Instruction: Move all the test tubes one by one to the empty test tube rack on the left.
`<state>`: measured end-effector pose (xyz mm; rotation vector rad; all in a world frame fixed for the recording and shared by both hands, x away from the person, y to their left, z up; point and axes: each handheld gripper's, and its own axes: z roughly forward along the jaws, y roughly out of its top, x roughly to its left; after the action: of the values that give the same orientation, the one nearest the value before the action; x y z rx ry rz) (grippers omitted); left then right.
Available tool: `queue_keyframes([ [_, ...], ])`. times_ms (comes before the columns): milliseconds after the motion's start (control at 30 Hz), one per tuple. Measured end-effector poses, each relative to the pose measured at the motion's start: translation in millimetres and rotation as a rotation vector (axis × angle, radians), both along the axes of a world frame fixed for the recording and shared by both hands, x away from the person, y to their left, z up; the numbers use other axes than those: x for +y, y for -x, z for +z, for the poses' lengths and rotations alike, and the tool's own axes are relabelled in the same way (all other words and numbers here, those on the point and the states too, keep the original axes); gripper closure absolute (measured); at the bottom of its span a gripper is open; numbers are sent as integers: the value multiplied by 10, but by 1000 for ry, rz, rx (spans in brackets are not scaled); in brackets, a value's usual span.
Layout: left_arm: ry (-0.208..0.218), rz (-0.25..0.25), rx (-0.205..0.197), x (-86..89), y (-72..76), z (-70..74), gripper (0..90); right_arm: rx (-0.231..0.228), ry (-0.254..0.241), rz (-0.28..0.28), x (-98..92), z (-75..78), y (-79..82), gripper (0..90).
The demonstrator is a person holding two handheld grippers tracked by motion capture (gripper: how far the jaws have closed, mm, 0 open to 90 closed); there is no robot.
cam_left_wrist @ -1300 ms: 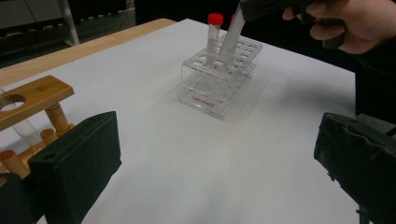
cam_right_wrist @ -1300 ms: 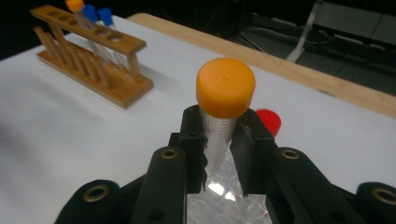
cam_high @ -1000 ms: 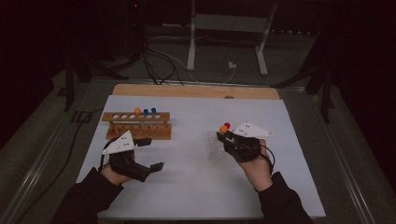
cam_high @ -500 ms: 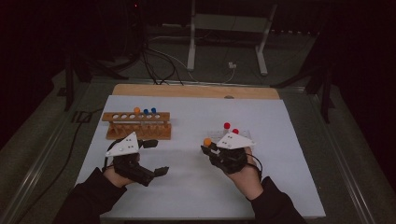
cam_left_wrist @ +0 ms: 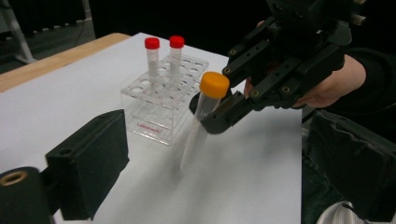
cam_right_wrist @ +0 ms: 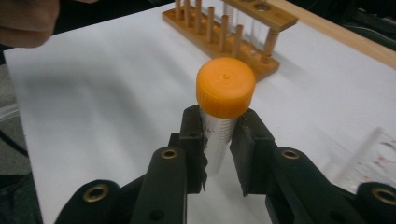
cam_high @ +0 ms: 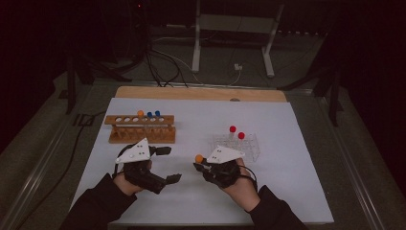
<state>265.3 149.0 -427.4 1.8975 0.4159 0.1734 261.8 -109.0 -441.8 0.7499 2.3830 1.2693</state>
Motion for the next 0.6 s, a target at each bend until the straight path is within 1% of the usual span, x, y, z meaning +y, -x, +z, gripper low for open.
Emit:
queue_keyframes([
  [33,-2,0,-5,-13,1,-5,119,1,2,8,15,-11,4,747],
  [100,4,-8,2,-48,-4,-14,172,8,6,16,43,-25,19,747],
  [133,2,-7,-3,-67,-3,-15,179,10,7,22,57,-34,24,746],
  [167,0,-9,-2,-91,-5,-17,216,13,10,27,69,-40,31,747],
  [233,-12,-4,-14,-130,-4,-21,262,17,10,34,87,-49,40,747],
  [300,-11,-5,-20,-167,-8,-28,313,21,8,41,102,-53,48,747],
  [400,-24,17,-37,-216,-26,-34,381,25,8,47,115,-57,54,747],
  [533,-27,15,-41,-281,-47,-41,463,31,4,53,123,-58,55,747],
  [600,-33,13,-53,-318,-48,-47,503,31,3,52,122,-58,54,746],
])
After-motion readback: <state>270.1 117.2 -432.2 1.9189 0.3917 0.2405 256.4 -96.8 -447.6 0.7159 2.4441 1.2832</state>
